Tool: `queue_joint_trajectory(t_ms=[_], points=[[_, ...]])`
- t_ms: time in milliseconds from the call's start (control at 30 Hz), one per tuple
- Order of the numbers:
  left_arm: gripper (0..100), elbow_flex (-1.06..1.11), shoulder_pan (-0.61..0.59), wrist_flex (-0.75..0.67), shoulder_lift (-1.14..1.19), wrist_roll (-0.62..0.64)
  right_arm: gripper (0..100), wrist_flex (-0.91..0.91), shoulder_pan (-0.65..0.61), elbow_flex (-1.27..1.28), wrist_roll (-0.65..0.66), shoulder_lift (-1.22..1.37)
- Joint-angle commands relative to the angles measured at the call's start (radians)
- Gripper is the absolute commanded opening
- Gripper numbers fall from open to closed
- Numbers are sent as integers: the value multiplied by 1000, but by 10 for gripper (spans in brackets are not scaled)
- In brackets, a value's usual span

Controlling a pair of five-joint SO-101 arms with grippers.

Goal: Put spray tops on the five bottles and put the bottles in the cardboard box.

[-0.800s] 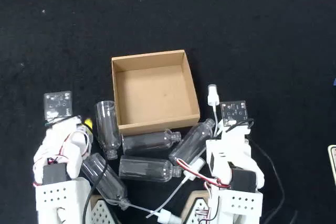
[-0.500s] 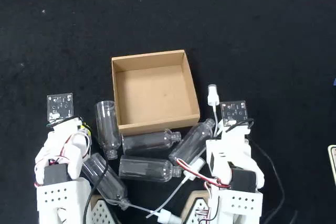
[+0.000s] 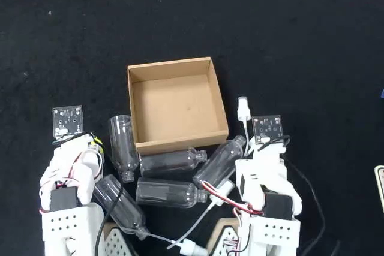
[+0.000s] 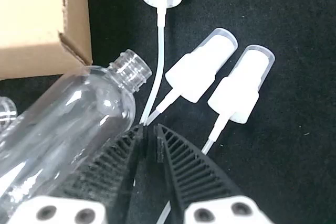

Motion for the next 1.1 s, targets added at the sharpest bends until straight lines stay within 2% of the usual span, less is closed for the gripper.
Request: queue_joint_trajectory(t_ms=[0,100,333,533,733,967,1067], points=[[105,-18,-8,-20,-11,3,11,9,11,-2,8,-35],[106,-41,-8,18,-11,3,11,9,11,-2,8,-35],[106,-182,-8,226,-11,3,11,9,11,-2,8,-35],[112,-194,-8,242,-9,3,11,9,2,-2,8,-35],[291,-194,-10,242,-9,8,11,9,-9,-2,6,-35],[299,-196,-8,242,-9,5,11,9,-11,-2,6,-35],[299,-214,-8,244,-9,5,11,-52,-11,-4,14,-42]])
